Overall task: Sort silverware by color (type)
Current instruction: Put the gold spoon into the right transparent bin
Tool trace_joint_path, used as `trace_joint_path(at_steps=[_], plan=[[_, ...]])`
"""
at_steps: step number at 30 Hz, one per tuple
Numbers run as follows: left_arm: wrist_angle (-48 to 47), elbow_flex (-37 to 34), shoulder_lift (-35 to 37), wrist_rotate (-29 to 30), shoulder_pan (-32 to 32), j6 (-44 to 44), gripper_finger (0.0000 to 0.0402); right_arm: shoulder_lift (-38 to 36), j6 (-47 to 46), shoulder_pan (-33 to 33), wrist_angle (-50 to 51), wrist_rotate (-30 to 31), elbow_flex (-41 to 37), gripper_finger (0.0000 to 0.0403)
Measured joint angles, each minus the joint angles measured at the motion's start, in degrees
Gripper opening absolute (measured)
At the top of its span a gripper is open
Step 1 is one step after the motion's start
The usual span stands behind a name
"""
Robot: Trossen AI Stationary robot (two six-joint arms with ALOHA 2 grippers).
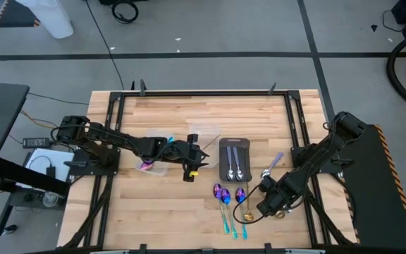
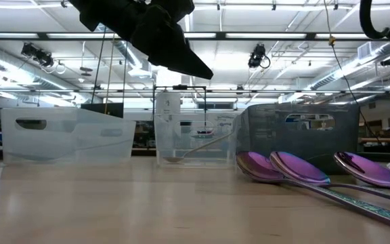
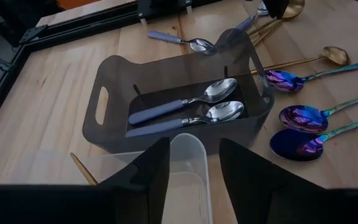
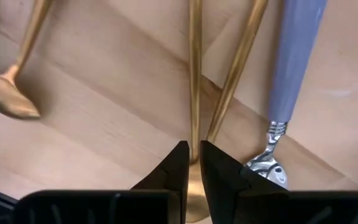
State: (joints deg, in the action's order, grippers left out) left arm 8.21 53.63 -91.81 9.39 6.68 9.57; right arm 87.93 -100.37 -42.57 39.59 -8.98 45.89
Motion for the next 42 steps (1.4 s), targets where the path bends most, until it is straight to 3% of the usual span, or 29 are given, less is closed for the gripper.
trace_joint_path(at_steps=[11,25,42], plan=[[-0.9,0.0,0.0,0.0,0.0,0.0,0.0149,-0.1,-2.8,0.0,4.1,2.4,0.0,0.006],[-0.9,0.0,0.0,0.0,0.0,0.0,0.0149,-0.1,-6.9,0.0,5.5,9.0,0.0,0.0128],[-1.0,0.0,0.0,0.0,0.1,0.0,0.0149,1.1,-8.9,-0.2,4.0,11.4,0.0,0.0101]])
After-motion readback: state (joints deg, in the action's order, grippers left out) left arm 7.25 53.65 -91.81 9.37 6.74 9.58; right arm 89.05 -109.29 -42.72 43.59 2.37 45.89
